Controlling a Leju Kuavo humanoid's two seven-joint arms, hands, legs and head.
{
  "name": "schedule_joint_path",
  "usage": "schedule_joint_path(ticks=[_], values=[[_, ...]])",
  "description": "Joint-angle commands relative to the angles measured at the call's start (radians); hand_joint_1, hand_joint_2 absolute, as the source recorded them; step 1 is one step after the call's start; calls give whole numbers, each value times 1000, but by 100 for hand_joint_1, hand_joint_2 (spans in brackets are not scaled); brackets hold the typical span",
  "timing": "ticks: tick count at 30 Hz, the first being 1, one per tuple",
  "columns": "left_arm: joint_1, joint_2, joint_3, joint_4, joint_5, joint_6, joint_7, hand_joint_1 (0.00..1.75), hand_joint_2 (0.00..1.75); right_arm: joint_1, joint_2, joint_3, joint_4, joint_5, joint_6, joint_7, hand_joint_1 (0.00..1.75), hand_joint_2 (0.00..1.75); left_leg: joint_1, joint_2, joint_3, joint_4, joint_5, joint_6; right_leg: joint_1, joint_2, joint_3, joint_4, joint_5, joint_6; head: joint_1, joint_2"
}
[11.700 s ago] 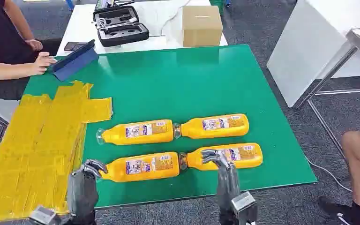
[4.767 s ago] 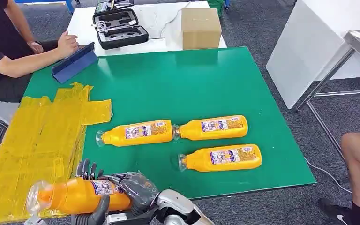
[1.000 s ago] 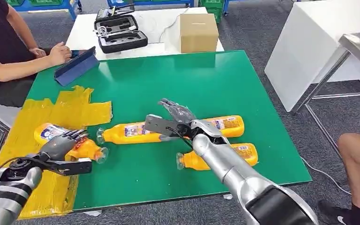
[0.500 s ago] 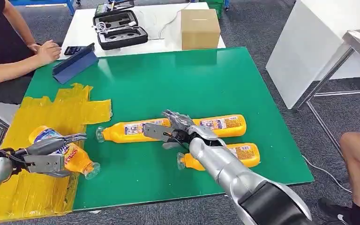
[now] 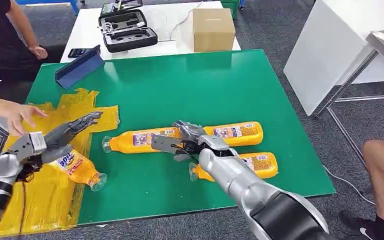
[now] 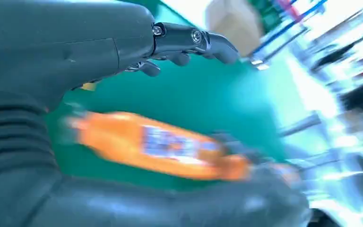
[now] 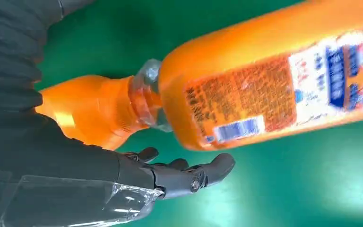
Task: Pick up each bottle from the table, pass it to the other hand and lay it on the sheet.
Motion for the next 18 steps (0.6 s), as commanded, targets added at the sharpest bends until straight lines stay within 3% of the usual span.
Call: schedule_joint_path(ticks=[1, 11, 18], values=[[82, -161, 130, -76, 100, -58, 48, 0, 0, -54, 53, 78, 71, 113, -106, 76, 0, 175, 1, 1, 3, 1, -2, -1, 2, -2, 4, 0, -1, -2, -1, 0], [106, -167, 139, -79, 122, -75, 55, 0, 0, -36, 69, 107, 39, 142, -118, 93, 0, 175, 2, 0, 1, 1, -1, 0, 2, -2, 2, 0, -1, -1, -1, 0], [108, -181, 137, -84, 161, -103, 65, 0, 0, -18, 69, 250, 14, 71, -83, 145, 0, 175, 2, -1, 1, 1, -1, 0, 2, -2, 2, 0, -1, -1, -1, 0]])
